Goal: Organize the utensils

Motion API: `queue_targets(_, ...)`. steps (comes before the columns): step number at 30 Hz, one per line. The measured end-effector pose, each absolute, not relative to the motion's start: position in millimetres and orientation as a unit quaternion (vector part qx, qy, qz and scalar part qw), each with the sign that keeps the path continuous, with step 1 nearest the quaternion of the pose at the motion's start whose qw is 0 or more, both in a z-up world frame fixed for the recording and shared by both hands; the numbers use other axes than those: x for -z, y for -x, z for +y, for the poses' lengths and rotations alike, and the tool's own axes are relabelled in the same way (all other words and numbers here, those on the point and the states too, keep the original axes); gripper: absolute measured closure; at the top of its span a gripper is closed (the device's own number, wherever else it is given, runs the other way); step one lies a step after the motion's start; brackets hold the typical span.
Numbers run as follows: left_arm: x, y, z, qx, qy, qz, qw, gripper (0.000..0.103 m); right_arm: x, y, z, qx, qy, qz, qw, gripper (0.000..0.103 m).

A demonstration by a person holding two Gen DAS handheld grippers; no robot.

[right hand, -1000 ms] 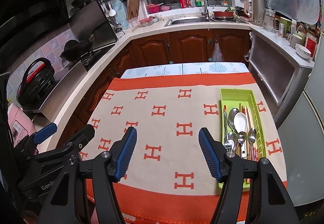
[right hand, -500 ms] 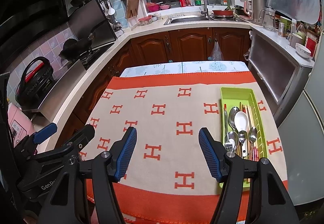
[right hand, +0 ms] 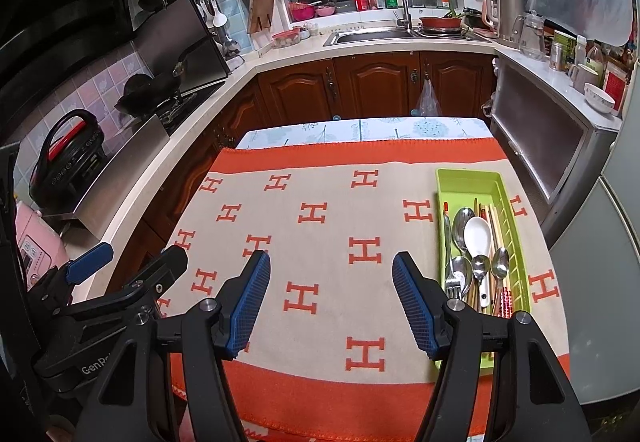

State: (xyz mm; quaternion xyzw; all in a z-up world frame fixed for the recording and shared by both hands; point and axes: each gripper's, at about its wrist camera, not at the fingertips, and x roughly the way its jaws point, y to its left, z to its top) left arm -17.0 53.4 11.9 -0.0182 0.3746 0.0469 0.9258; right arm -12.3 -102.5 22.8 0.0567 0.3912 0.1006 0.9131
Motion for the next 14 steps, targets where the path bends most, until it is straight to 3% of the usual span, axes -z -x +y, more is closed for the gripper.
queue_targets(14,-9.1,17.2,54.9,-0.047,0.02,0.377,0.925,0.001,-20.7,12.3,-101.2,-0.1,-0.056,0.393,0.912,0.038)
